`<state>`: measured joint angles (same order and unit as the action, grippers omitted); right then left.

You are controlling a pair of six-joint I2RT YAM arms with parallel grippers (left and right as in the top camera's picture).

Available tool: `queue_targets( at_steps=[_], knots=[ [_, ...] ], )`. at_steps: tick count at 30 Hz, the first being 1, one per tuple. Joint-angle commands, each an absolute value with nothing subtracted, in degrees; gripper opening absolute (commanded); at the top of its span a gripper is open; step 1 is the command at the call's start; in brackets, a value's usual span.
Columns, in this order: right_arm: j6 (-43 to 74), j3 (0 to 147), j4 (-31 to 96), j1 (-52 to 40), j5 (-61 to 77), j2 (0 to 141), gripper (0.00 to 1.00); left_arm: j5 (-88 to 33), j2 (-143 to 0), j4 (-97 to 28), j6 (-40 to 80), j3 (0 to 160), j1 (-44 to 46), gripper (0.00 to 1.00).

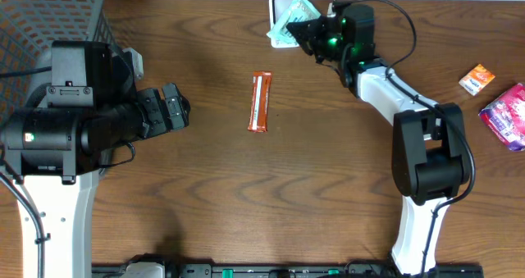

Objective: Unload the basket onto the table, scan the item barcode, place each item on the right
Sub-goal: 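Hold the mint-green packet up under the scanner, then carry the mint-green packet right and release it near the box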

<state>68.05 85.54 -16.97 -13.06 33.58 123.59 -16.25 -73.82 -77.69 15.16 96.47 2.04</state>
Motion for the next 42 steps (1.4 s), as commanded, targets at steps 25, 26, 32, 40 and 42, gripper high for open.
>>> queue_targets(
  at_steps=[25,26,32,40,42],
  knots=[
    [56.8,113.3,1.1,-9.1,40.2,138.1,0.01,-16.5,-73.8,-77.7,14.6,97.4,2.2,0.98],
    [56.4,113.3,1.1,-8.1,41.5,137.7,0.01,-16.5,-73.8,-77.7,14.6,97.4,2.2,0.98],
    [51.8,113.3,9.5,2.3,48.4,133.0,0.01,-16.5,-73.8,-77.7,14.6,97.4,2.2,0.98],
    [33.1,113.3,44.0,18.1,29.1,128.5,0.01,-16.5,-73.8,-77.7,14.6,97.4,2.2,0.98],
    [29.3,113.3,48.9,21.5,23.9,128.6,0.01,-16.5,-73.8,-77.7,14.6,97.4,2.2,0.98]
  ],
)
